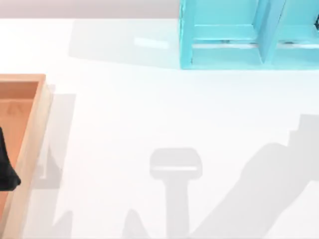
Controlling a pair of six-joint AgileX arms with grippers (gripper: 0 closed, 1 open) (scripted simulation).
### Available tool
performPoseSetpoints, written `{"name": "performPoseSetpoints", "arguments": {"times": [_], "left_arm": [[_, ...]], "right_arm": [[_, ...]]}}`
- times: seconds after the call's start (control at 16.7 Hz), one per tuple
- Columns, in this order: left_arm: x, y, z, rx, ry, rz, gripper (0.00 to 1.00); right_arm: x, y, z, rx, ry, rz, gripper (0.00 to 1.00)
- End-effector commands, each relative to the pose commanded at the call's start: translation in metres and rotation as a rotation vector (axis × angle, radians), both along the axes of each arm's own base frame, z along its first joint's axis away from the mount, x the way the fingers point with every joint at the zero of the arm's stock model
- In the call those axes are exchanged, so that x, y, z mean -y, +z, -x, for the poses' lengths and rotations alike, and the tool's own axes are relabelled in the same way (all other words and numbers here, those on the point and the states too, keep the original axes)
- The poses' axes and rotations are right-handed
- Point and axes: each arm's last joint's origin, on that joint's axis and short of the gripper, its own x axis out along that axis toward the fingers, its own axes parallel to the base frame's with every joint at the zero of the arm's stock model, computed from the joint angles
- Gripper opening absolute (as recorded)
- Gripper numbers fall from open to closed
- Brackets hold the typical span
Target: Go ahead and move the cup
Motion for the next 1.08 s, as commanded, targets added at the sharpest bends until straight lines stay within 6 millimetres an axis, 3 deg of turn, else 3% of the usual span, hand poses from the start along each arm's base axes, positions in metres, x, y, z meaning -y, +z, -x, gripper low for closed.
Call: {"name": "performPoseSetpoints", "arguments": {"times": [0.24,0.36,0.66,0.9,1.08], "left_arm": [[0.000,0.000,0.000,0.000,0.000,0.000,1.00],[0.000,0.000,0.000,0.000,0.000,0.000,1.00],[0.000,0.000,0.000,0.000,0.000,0.000,1.00],[0.000,0.000,0.000,0.000,0.000,0.000,1.00],[0.000,0.000,0.000,0.000,0.000,0.000,1.00]], "right_arm": [[0.001,0.001,0.000,0.000,0.000,0.000,0.00],[0.011,0.003,-0.002,-0.009,-0.002,-0.002,0.00],[0.074,0.030,-0.013,-0.007,0.001,0.010,0.00],[0.131,0.061,-0.007,0.006,0.001,0.040,0.00],[0.151,0.071,0.001,0.003,0.000,0.047,0.00]]}}
